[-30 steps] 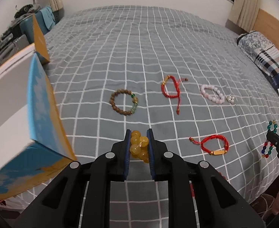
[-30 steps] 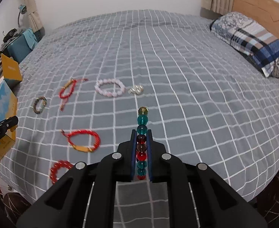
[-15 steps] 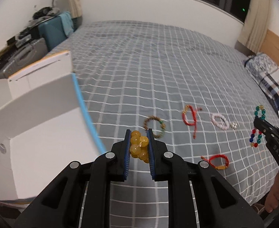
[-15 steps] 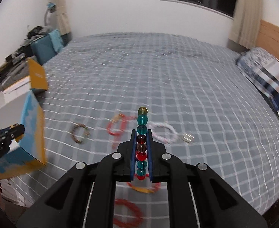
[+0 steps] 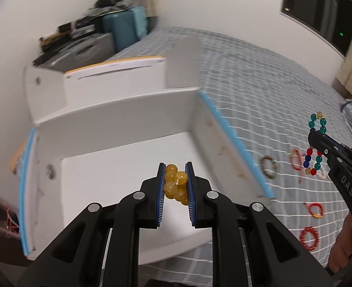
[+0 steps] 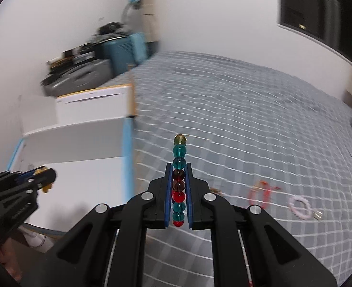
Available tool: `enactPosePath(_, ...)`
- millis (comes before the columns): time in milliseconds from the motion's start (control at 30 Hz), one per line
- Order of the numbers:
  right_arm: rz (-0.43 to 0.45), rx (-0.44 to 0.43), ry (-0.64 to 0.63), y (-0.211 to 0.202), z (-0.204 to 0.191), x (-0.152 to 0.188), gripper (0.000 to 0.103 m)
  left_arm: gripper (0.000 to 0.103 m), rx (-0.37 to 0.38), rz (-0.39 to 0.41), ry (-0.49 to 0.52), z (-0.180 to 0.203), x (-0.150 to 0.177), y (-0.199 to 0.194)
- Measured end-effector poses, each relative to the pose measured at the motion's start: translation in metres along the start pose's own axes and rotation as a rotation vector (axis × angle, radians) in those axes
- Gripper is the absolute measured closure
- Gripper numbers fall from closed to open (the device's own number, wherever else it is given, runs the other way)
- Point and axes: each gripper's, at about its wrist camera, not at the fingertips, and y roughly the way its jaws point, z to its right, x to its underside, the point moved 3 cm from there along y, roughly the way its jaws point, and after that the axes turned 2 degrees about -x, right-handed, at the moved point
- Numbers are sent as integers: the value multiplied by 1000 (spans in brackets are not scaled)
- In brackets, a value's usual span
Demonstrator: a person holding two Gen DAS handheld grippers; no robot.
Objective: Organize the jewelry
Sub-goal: 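Carry both bracelets over the white box and lower them inside, then open both tools to drop the bracelets and withdraw toward the bed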
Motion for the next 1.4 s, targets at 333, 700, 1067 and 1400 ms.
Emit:
enactPosePath(333, -69, -137, -100, 42, -116, -2, 94, 87, -80, -44, -93, -77, 16, 13)
enactPosePath(700, -219, -167, -95, 89, -145, 18, 94, 87, -145, -114, -168, -126, 36, 36)
enactPosePath(1067, -274, -132, -91, 106, -144, 26, 93, 87, -136, -138, -152, -122, 35, 47)
enactPosePath(1400, -225, -126, -80, 83, -135, 15, 54, 54, -189, -97, -169, -127, 32, 30)
